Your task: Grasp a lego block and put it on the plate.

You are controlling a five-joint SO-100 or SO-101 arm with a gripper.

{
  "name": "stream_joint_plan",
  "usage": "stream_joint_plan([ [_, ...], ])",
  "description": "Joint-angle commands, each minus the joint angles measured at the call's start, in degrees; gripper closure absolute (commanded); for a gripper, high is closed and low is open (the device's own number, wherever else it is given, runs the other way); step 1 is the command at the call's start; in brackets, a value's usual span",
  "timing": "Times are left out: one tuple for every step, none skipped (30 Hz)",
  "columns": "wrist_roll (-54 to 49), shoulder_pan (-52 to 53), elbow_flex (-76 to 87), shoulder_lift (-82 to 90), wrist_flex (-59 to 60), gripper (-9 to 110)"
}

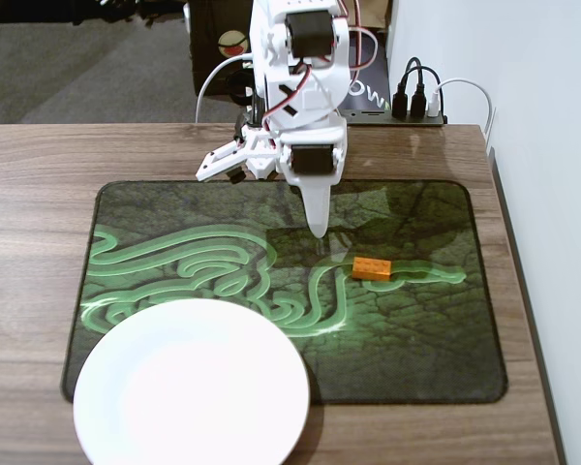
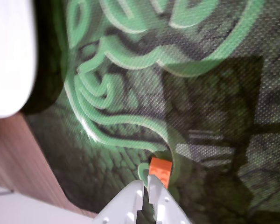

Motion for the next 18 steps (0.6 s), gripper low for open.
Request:
stream_joint_plan([
  [2.64,-0.26,-2.64,-3.69,-1.76,101],
  [3.25,-0.18,-2.81,-5.19,-2.9,101],
  [3.69,-0.09,-2.9,-6.42,-3.96,101],
  [4.13,0.18,-3.16,-7.38,-4.66,101],
  [4.39,0.35,-3.96,-8.09,-4.57,101],
  [4.48,0.35,-4.48,-8.35,-4.22,101],
  [4.57,0.35,-4.83,-8.53,-3.78,101],
  [4.48,0.35,-5.1,-8.88,-3.52,101],
  [4.31,0.53,-5.36,-9.4,-3.25,101],
  [3.87,0.62,-6.24,-10.02,-2.72,101],
  [3.34,0.7,-7.12,-10.63,-1.67,101],
  [3.08,0.62,-8.35,-11.16,-0.26,101],
  [3.08,0.44,-9.67,-11.69,1.49,101],
  [3.16,0.18,-10.81,-12.39,2.99,101],
  [3.43,-0.09,-12.04,-13.18,4.57,101],
  [3.52,-0.44,-13.18,-13.97,5.89,101],
  [3.52,-0.97,-14.15,-14.68,7.03,101],
  [3.52,-1.41,-14.94,-15.21,7.82,101],
])
